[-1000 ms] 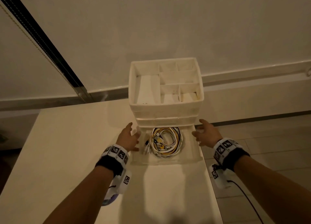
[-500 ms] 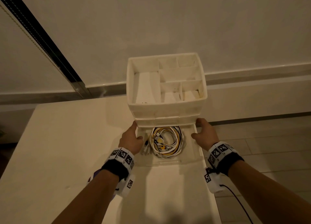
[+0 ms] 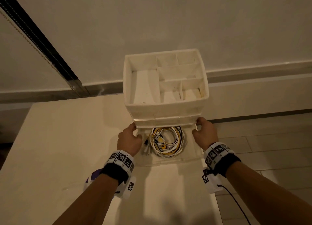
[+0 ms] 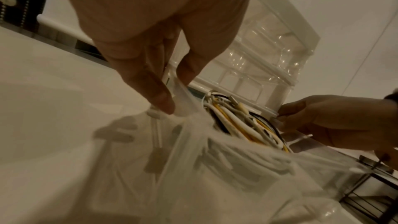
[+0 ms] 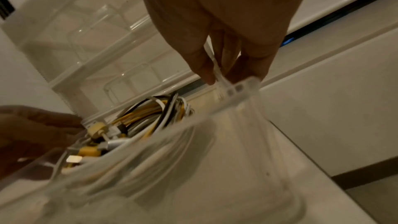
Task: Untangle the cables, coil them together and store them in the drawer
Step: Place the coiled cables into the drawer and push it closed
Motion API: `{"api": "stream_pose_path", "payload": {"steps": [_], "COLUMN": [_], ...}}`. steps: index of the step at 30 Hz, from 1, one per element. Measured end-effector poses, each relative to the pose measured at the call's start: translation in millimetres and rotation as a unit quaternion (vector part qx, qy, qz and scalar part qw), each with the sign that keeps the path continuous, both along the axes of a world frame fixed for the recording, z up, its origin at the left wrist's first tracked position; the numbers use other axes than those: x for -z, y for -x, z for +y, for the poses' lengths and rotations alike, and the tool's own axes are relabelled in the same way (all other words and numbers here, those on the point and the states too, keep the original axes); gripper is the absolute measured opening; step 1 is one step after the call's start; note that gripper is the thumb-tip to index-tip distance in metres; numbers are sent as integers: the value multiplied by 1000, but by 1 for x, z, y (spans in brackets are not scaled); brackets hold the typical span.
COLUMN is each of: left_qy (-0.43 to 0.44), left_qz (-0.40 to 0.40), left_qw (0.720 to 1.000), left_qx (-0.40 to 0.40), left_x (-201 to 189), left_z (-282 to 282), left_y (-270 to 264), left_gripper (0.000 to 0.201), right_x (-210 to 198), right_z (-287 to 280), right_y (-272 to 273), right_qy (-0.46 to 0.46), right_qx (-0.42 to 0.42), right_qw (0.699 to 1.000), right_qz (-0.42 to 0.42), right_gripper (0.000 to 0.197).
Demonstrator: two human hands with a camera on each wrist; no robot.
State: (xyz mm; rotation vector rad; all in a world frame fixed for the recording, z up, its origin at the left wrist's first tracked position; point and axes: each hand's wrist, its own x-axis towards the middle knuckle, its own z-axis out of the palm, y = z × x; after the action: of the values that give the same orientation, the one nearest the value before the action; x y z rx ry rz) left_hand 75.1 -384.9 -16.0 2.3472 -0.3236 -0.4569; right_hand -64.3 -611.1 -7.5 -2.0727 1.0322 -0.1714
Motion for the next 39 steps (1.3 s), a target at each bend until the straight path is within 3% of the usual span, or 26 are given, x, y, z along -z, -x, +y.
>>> {"api": "stream_pose_path", "payload": {"steps": [6, 12, 17, 19, 20, 22, 24, 26, 29, 33, 36, 39], "left_qy": [-9, -8, 45, 87, 104, 115, 113, 108, 103, 111, 123, 141], "left_qz": [-16, -20, -4, 32, 42, 34, 25, 20, 4, 14, 23, 38], "left_qw": [998, 995, 998, 996, 994, 993, 993, 994, 995, 994, 992, 989], "left_qx": [-57, -94, -35, -3, 3, 10, 15, 16, 17, 14, 10, 10], "left_x": [4, 4, 13, 18, 19, 21, 19, 18, 19, 17, 17, 14], "left_z": [-10, -17, -10, -4, -1, 0, -4, -7, -7, -8, -7, -5], "left_y": [0, 1, 1, 4, 5, 6, 7, 7, 7, 8, 9, 10], "left_gripper": [40, 28, 36, 46, 49, 48, 46, 45, 45, 47, 48, 50], "right_x": [4, 7, 9, 0, -6, -10, 0, 9, 16, 33, 42, 31], "right_z": [-6, -3, 3, 19, 34, 66, 91, 100, 98, 85, 82, 79], "right_y": [-8, -12, -8, 6, 12, 16, 9, -5, -18, -13, -11, -11], "right_qy": [-8, -2, -6, 79, 143, 236, 288, 308, 304, 256, 266, 223], "right_qx": [42, 44, 64, 75, 50, -106, -279, -350, -367, -355, -370, -347], "right_qw": [999, 999, 997, 987, 976, 948, 910, 884, 878, 898, 886, 911], "right_qz": [-2, -3, -50, -117, -158, -183, -107, -27, 25, 48, 81, 11], "right_gripper": [24, 26, 34, 42, 39, 29, 36, 40, 39, 58, 56, 51]}}
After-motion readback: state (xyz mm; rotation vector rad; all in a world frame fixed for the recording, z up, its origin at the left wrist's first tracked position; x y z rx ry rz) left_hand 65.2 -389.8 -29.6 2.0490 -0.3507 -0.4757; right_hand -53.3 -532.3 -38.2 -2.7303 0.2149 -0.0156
